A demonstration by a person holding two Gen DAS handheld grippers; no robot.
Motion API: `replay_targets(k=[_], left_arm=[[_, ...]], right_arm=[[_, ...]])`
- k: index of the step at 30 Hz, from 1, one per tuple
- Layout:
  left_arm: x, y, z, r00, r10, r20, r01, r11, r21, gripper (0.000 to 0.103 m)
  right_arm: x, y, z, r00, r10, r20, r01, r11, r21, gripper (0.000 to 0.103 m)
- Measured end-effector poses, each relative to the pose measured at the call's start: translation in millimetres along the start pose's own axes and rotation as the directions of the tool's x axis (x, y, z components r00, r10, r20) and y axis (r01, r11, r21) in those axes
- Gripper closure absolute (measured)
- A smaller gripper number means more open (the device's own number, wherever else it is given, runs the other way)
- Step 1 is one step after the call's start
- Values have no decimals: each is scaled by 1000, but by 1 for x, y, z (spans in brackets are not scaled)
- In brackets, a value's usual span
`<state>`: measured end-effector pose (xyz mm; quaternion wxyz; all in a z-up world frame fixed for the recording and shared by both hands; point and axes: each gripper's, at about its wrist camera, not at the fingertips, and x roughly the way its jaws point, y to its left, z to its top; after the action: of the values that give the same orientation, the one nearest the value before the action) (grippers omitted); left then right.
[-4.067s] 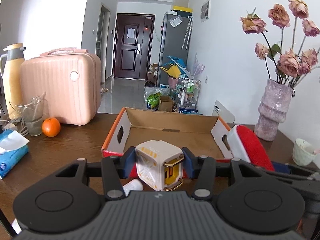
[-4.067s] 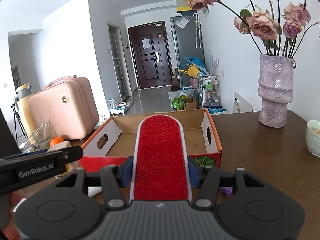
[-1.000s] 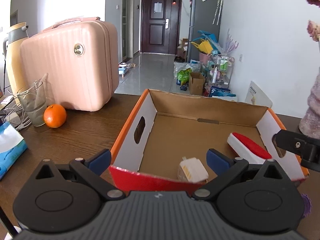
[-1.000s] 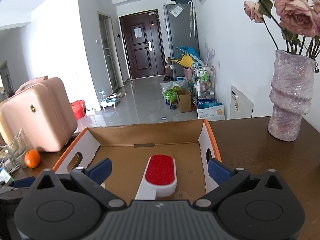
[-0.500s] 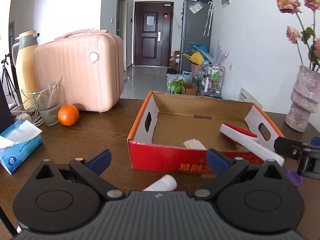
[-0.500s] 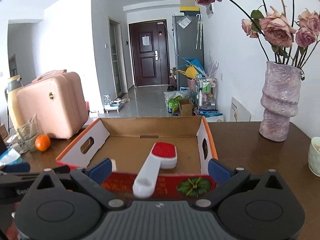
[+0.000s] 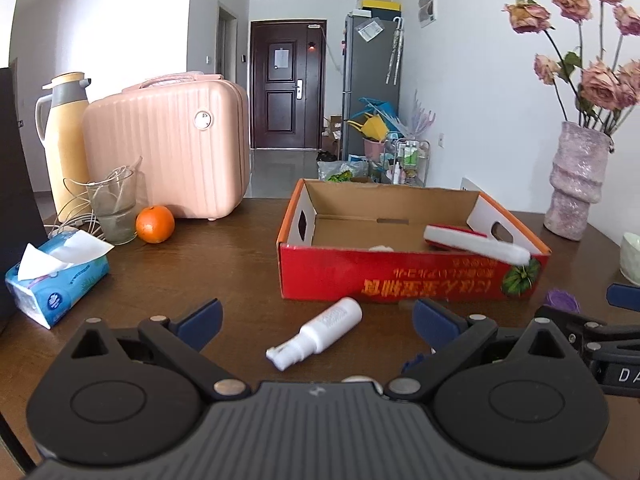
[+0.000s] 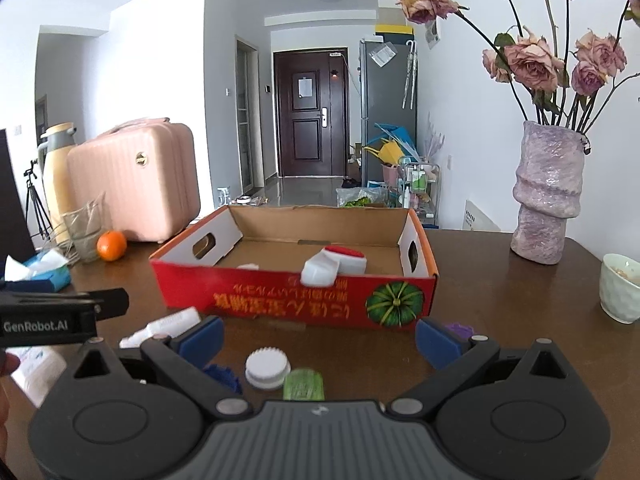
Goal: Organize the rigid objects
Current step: 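Release the brush from the right tool and withdraw both tools to the table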
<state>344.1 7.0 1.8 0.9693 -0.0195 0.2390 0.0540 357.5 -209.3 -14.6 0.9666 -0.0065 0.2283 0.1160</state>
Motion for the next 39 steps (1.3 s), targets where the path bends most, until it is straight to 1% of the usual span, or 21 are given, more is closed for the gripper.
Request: replay_targets(k=[7, 14, 17, 21, 23, 27, 30, 33, 37, 39], left_arm=[[-20, 9, -20, 1000, -12, -6, 12, 1000, 24, 0], [-36, 18, -36, 1000, -26, -11, 26, 999, 28, 0], [-36, 18, -41, 999, -31, -21, 32, 999, 39, 0], [-35, 19, -42, 999, -31, -25, 32, 999, 39, 0], [-34, 21, -41, 999, -29, -27, 30, 999, 34, 0], [-31, 27, -39, 999, -33, -32, 34, 999, 13, 0], [-30, 31, -38, 999, -29, -32, 29, 1000, 10, 0], [-30, 37, -38, 999, -21, -28, 21, 1000, 8, 0], [-26, 48, -36, 999, -10, -34, 10, 1000, -5, 0], [-26, 53, -36, 999, -4, -35, 4, 1000, -6, 0]], right_arm=[[-25, 9, -24, 1000, 4, 6, -4, 1000, -14, 1], [-39, 10, -44, 1000, 1, -10, -1, 1000, -3, 1], [-40, 9, -48, 1000, -6, -14, 6, 1000, -2, 2], [-39, 11, -49, 1000, 3, -10, -3, 1000, -9, 3], [-39, 13, -49, 1000, 11, -7, -11, 1000, -18, 5], [-33, 20, -46, 999, 51, -2, -51, 998, -27, 7], [-25, 32, -42, 998, 65, -8, -66, 996, -63, 10], [-9, 43, -41, 996, 80, -50, -84, 993, -83, 11], [10, 58, -40, 993, 84, -88, -94, 990, -105, 18], [20, 65, -39, 991, 90, -102, -101, 989, -108, 19]])
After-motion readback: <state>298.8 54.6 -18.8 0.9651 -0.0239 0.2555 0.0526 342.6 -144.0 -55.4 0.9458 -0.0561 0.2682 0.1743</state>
